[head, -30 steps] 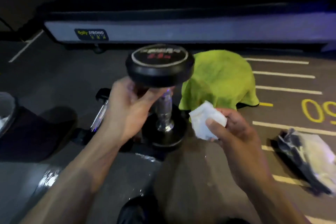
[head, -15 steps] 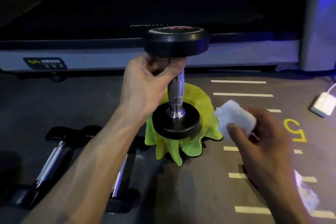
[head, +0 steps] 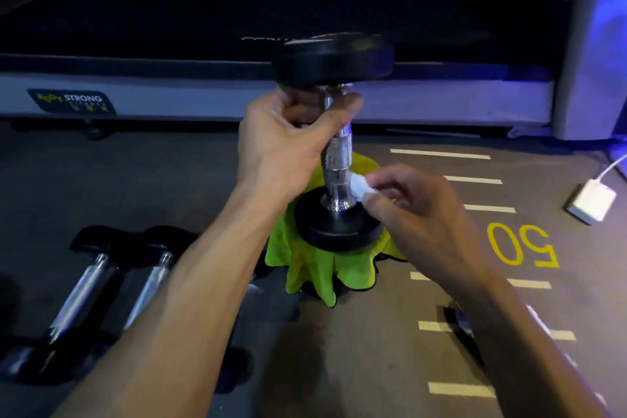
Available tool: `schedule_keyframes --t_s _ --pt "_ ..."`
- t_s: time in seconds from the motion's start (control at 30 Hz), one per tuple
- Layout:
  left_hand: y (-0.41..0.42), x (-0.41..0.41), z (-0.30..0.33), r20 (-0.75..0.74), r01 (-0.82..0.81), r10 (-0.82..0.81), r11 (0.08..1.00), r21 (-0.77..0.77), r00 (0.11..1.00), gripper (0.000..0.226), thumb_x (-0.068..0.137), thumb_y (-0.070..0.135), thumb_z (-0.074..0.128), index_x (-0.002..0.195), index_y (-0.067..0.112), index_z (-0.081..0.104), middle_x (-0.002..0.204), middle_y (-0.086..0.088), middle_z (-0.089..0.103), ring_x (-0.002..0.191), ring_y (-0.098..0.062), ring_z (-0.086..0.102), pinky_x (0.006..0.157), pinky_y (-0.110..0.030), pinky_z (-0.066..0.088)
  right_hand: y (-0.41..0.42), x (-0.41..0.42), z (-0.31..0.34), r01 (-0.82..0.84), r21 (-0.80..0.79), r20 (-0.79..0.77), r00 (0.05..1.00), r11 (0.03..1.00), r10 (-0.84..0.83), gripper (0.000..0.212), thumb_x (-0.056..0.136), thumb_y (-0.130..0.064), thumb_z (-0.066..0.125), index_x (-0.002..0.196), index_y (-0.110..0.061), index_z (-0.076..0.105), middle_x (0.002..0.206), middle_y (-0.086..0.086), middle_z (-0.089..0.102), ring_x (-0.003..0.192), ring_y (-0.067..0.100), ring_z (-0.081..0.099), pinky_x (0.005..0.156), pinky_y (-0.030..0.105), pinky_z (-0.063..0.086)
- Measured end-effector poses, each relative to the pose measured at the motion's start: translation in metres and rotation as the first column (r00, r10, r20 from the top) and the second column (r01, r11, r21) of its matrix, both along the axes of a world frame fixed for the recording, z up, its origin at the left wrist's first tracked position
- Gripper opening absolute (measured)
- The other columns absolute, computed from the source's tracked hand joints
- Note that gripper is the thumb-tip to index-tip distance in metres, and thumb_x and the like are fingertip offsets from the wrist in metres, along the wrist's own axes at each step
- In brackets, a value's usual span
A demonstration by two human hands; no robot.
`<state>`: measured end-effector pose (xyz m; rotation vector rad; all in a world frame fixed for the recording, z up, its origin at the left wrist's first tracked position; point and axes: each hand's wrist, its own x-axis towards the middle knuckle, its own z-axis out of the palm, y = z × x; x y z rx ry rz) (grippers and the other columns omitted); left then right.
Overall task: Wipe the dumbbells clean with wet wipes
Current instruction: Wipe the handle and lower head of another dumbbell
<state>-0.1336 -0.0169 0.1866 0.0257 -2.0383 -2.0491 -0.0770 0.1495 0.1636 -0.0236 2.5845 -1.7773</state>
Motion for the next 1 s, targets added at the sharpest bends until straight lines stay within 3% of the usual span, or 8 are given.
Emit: schedule_keyframes --t_s 0.1,0.2,0.37,0.5,0.57,0.67,0.83,1.0 --pt "-0.003 -0.002 -0.001 0.009 -0.024 0.024 1.0 0.009 1.0 0.051 0.058 0.05 0.091 0.096 0.022 0.07 0.08 -0.005 0.079 0.075 -0.019 0.075 0.085 -0.058 0.062 0.003 0.005 0.002 -0.069 0.094 -0.038 0.997 0.993 0.073 0.013 0.095 -0.017 0.069 0.092 -0.025 0.078 0.09 -0.012 0.074 0.078 -0.005 0.063 0.068 0.009 0.043" --pt "-0.008 -0.004 0.0 0.034 -0.046 0.046 0.999 -0.013 0.998 0.088 0.054 0.054 0.091 0.128 0.023 0.054 0.086 -0.007 0.08 0.084 -0.025 0.079 0.09 -0.057 0.061 0.004 0.006 0.003 -0.138 0.105 -0.072 0.987 0.985 0.145 0.014 0.095 -0.02 0.071 0.091 -0.028 0.08 0.108 -0.013 0.073 0.105 0.002 0.067 0.092 0.024 0.049" --pt "-0.008 -0.002 0.003 -0.058 0.026 -0.026 1.0 -0.003 0.998 0.088 0.07 0.032 0.091 0.143 0.034 0.044 0.093 -0.007 0.077 0.074 -0.017 0.072 0.086 -0.062 0.062 -0.013 0.004 0.012 -0.148 0.301 -0.129 0.973 0.942 0.194 0.014 0.091 -0.022 0.074 0.091 -0.033 0.084 0.096 -0.01 0.059 0.089 0.002 0.061 0.07 0.01 0.041" --pt "-0.007 0.0 0.006 -0.06 0.058 -0.06 0.998 -0.025 0.996 0.084 0.072 0.031 0.091 0.142 0.036 0.046 0.084 -0.002 0.076 0.073 -0.019 0.072 0.084 -0.063 0.062 -0.046 0.008 0.011 0.021 0.674 -0.266 0.94 0.738 0.216 0.014 0.09 -0.024 0.067 0.085 -0.027 0.08 0.088 -0.003 0.058 0.078 0.02 0.058 0.061 0.031 0.037" --pt "-0.007 0.001 0.006 -0.09 0.086 -0.088 0.996 -0.02 0.992 0.084 0.075 0.023 0.09 0.145 0.032 0.044 0.099 -0.001 0.076 0.078 -0.018 0.074 0.085 -0.061 0.063 -0.041 0.009 0.009 -0.001 0.662 -0.26 0.938 0.75 0.231 0.014 0.089 -0.025 0.067 0.082 -0.026 0.079 0.085 -0.005 0.061 0.077 0.019 0.06 0.063 0.033 0.044" --pt "-0.007 0.002 0.006 -0.134 0.113 -0.11 0.994 0.013 0.985 0.083 0.075 0.017 0.088 0.144 0.03 0.042 0.129 -0.016 0.065 0.082 -0.016 0.071 0.085 -0.059 0.064 -0.017 0.009 0.009 -0.019 0.471 -0.23 0.963 0.882 0.143 0.013 0.085 -0.022 0.079 0.085 -0.034 0.083 0.074 -0.013 0.059 0.073 0.009 0.059 0.065 0.014 0.041" --pt "-0.006 0.007 0.008 -0.129 0.105 -0.108 0.994 -0.033 0.986 0.086 0.079 0.013 0.091 0.148 0.029 0.042 0.113 0.01 0.072 0.083 -0.006 0.073 0.088 -0.048 0.065 -0.02 0.011 0.004 0.009 0.489 -0.282 0.948 0.872 0.148 0.011 0.084 -0.025 0.078 0.086 -0.036 0.079 0.079 -0.016 0.064 0.075 0.007 0.061 0.065 0.025 0.045" --pt "-0.016 0.008 0.02 -0.281 -0.016 -0.089 0.937 -0.35 0.955 0.112 0.07 0.029 0.097 0.16 0.036 0.031 0.148 0.006 0.041 0.132 0.005 0.049 0.109 -0.037 0.054 -0.018 0.015 -0.005 0.037 0.455 -0.32 0.939 0.89 0.124 0.01 0.082 -0.027 0.079 0.085 -0.037 0.078 0.074 -0.019 0.059 0.073 0.006 0.059 0.065 0.022 0.044"
